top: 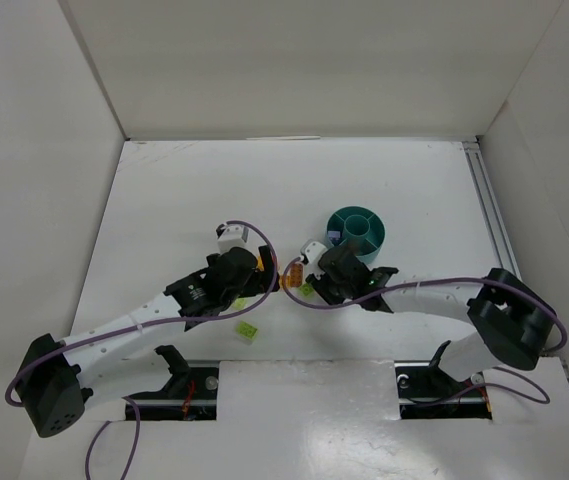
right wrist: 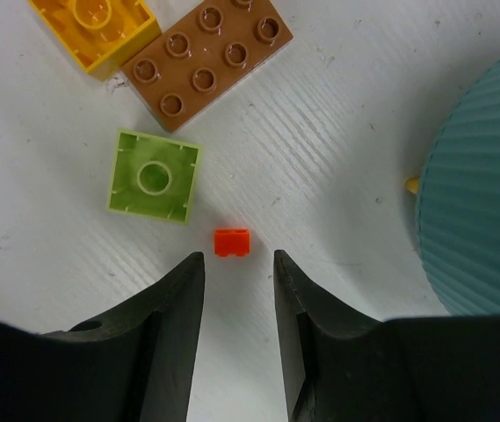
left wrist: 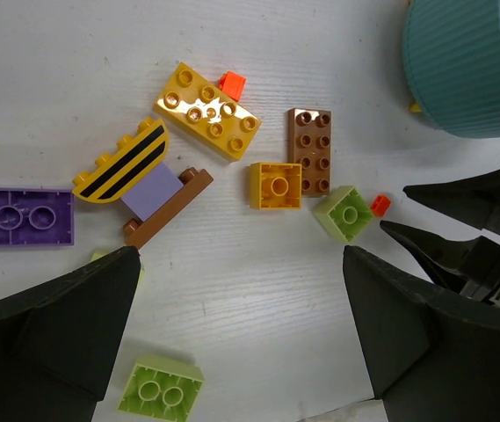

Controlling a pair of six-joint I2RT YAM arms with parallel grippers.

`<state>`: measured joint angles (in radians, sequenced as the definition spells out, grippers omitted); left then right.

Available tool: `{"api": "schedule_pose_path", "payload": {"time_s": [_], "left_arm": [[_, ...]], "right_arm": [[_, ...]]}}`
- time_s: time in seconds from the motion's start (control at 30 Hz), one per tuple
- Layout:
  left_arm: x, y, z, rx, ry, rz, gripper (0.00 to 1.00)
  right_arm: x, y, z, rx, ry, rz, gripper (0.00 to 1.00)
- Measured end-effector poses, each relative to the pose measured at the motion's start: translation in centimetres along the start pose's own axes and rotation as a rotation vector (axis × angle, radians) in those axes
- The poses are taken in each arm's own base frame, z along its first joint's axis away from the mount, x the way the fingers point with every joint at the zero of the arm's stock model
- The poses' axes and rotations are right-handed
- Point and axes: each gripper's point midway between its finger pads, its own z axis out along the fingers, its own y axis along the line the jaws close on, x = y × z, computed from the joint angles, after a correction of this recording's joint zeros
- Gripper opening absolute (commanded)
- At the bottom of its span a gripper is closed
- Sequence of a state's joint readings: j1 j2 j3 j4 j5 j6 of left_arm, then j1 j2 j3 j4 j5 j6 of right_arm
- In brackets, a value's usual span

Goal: Sort the legos into containers by color

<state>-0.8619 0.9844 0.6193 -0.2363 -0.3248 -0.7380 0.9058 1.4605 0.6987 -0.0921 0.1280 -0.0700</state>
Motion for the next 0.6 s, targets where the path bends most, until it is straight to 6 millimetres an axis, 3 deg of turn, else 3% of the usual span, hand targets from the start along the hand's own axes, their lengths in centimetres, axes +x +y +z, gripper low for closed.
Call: {"api": "schedule_pose_path", "payload": {"time_s": [0.3,0.33,0.6], "left_arm": [[0.0,0.1,-0.4,0.006,-0.006,-0.019,1.00],[-0.1,0.1,-0.4,0.008,-0.008,-0.023,1.00],[0.3,0.5,-0.6,-0.001,-0.001,-0.035,1.00]], "right_arm": [[0.2,0.3,1.3,0.005,0.011,0.044,0.38],[0.1,0.3,1.4,0.007,0.008,0.048,0.32],[-0.2,0.4,1.7,0.010,-0.002,0.079,0.19]]}}
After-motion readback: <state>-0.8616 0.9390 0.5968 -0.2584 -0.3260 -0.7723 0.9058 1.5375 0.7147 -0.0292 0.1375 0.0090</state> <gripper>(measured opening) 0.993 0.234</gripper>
